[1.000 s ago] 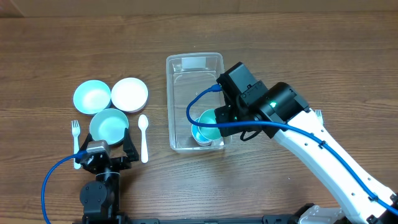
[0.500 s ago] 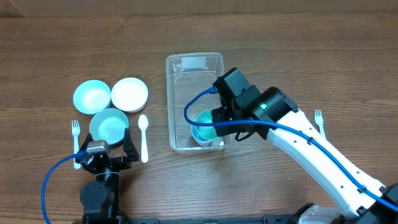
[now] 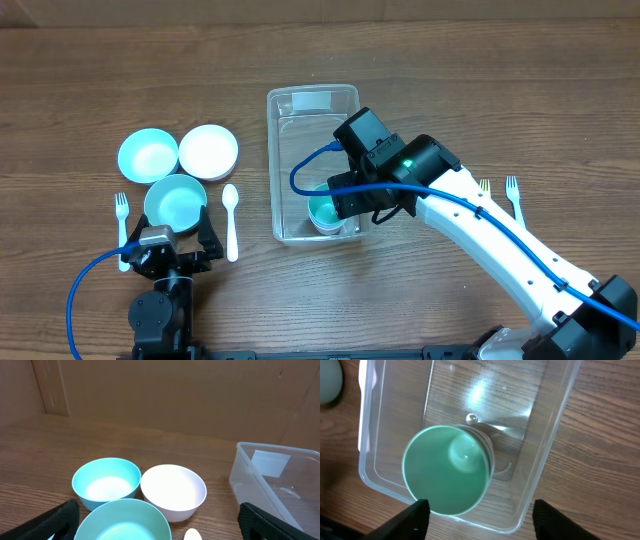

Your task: Pack container

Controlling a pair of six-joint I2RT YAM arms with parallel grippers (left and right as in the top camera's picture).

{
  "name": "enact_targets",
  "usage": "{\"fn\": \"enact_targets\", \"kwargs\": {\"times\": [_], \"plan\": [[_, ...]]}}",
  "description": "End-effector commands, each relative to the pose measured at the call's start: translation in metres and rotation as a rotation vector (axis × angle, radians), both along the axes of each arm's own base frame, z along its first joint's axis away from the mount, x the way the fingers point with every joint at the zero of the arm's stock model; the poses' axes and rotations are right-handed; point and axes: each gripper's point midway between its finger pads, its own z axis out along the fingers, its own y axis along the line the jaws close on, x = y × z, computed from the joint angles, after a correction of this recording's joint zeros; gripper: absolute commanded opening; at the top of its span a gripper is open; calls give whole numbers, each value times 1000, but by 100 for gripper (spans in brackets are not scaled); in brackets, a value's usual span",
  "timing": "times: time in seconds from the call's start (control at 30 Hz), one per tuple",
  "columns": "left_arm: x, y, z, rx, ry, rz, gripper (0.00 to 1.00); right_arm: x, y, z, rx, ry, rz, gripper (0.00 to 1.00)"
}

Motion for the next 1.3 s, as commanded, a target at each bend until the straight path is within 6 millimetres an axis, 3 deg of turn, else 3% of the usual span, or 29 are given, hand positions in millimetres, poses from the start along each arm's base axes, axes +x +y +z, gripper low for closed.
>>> {"fn": "enact_targets", "kwargs": {"times": [0.0, 0.1, 0.17, 0.23, 0.37, 0.47, 0.67, 0.83, 0.87, 1.0, 1.07, 1.13, 1.27], "plan": [[0, 2, 2, -9, -12, 13, 100, 10, -1, 19, 18, -34, -16, 73], [0, 2, 2, -9, -12, 12, 100, 25, -26, 55, 35, -66, -129, 82], [0, 2, 2, -9, -12, 13, 100, 39, -66, 80, 15, -97, -250, 90], [0, 2, 2, -9, -12, 13, 100, 45, -99, 92, 2, -114, -342, 100], [0, 2, 2, -9, -12, 13, 100, 51, -164, 98, -31, -113, -513, 100], [0, 2, 2, -9, -12, 13, 100, 48, -196, 95, -54, -83, -595, 100], [0, 3, 6, -8, -28, 16, 100, 44, -208, 93, -64, -65, -625, 100], [-3, -21, 19, -18, -25, -123, 100, 45, -208, 94, -63, -68, -625, 100], [-6, -22, 27, -19, -21, -122, 100, 45, -208, 94, -63, -68, -625, 100], [-39, -5, 118, -6, -91, -18, 100, 45, -208, 94, -63, -68, -625, 100], [-50, 1, 139, 1, -23, 16, 100, 45, -208, 94, -63, -68, -625, 100], [-54, 1, 135, 51, 180, 10, 100, 45, -208, 94, -63, -68, -625, 100], [-48, -6, 97, 56, 675, -64, 100, 45, -208, 94, -63, -68, -625, 100]]}}
